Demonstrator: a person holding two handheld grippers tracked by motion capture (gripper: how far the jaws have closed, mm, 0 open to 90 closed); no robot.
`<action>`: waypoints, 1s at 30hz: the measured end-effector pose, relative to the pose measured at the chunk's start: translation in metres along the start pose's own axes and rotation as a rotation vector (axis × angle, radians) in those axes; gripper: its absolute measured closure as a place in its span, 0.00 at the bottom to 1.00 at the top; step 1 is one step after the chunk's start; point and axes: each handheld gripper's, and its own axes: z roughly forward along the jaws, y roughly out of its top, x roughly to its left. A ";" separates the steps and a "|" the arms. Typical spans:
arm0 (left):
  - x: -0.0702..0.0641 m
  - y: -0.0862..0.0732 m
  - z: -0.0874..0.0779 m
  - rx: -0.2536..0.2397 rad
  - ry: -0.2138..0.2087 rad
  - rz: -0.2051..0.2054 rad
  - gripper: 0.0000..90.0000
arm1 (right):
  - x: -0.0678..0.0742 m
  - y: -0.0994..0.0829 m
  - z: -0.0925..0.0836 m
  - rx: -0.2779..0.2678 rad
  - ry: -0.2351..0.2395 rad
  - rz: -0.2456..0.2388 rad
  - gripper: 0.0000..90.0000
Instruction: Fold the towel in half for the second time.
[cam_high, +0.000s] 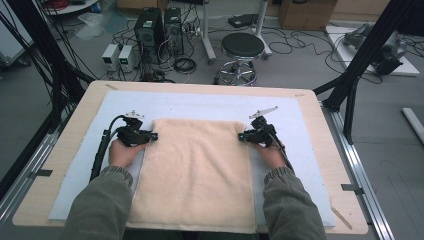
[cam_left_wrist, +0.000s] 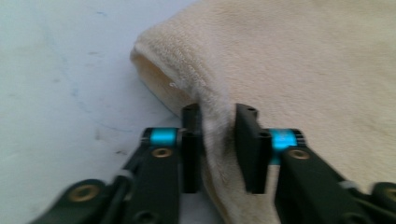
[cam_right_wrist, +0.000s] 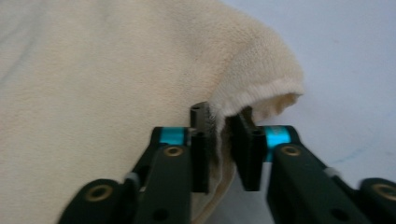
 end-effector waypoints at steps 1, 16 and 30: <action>0.000 -0.001 0.000 -0.006 -0.003 -0.007 0.90 | 0.000 0.000 0.000 0.001 0.001 0.003 0.90; -0.006 0.005 -0.030 -0.118 -0.034 0.034 0.93 | 0.006 0.006 -0.027 -0.064 0.064 -0.033 0.92; -0.053 -0.042 -0.104 -0.201 -0.114 0.234 0.92 | 0.081 -0.017 -0.109 -0.102 0.123 -0.256 0.92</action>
